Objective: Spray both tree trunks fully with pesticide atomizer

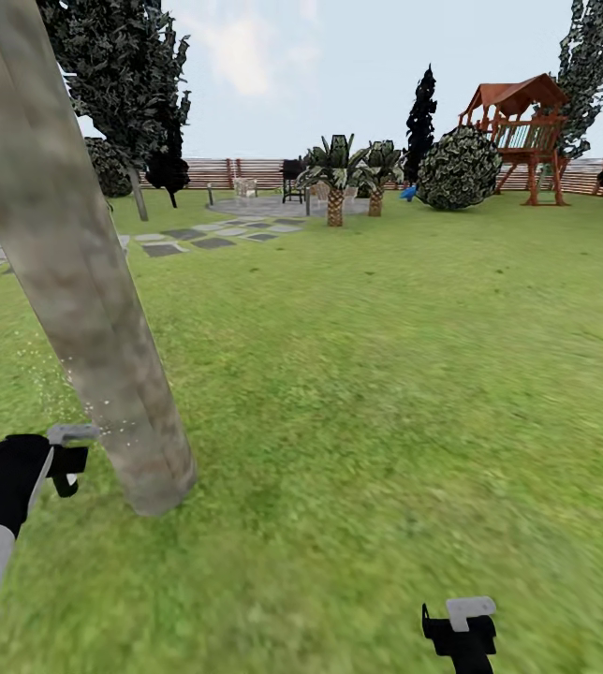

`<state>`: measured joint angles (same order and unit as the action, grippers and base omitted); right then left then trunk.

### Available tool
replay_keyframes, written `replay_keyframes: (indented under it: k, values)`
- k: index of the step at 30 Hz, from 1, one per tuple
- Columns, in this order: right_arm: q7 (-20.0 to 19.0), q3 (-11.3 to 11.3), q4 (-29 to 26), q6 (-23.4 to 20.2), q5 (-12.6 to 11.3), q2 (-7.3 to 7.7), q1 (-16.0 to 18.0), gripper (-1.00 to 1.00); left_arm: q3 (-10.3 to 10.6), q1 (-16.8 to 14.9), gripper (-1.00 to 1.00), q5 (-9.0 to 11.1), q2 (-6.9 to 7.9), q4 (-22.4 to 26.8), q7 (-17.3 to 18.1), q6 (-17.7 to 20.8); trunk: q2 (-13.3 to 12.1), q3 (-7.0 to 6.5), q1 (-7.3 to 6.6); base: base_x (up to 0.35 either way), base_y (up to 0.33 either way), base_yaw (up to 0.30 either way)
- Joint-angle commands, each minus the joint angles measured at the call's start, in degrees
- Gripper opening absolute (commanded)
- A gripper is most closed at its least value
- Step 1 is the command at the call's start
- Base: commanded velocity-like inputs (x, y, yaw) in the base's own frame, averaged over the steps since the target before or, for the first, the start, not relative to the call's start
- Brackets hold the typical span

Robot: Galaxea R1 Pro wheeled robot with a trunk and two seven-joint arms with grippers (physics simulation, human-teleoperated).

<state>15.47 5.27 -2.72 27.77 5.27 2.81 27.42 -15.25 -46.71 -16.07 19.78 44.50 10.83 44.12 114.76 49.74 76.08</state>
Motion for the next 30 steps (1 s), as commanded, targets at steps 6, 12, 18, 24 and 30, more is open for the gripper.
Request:
replay_keyframes:
  k: [6, 12, 18, 24, 30]
  values:
    - [0.08, 0.00, 0.00, 0.00, 0.00, -0.05, 0.00, 1.00, 0.14, 0.13, -1.00, 0.18, -0.22, 0.77, -0.01, 0.09, 0.00, 0.00, 0.00, 0.017, -0.006, 0.164]
    - [0.09, 0.00, 0.00, 0.00, 0.00, 0.00, 0.00, 1.00, 0.05, 0.13, -1.00, 0.22, -0.49, 1.04, -0.01, 0.09, 0.00, 0.00, 0.00, 0.197, -0.161, 0.015]
    - [0.09, -0.01, 0.00, 0.00, 0.00, 0.00, 0.00, 1.00, -0.21, 0.19, -1.00, 0.25, -0.54, 0.78, -0.01, -0.44, 0.00, 0.00, 0.00, 0.033, -0.265, 0.000]
    - [0.09, -0.01, 0.00, 0.00, 0.00, 0.00, 0.00, 1.00, -0.22, 0.20, -1.00, 0.25, -0.54, 0.94, -0.03, -0.27, 0.00, 0.00, 0.00, 0.000, -0.276, 0.000]
    - [0.08, 0.00, 0.00, 0.00, 0.00, 0.00, 0.00, 1.00, -0.22, 0.22, -1.00, 0.17, -0.49, 0.89, -0.10, -0.16, 0.00, 0.00, 0.00, 0.000, -0.276, 0.000]
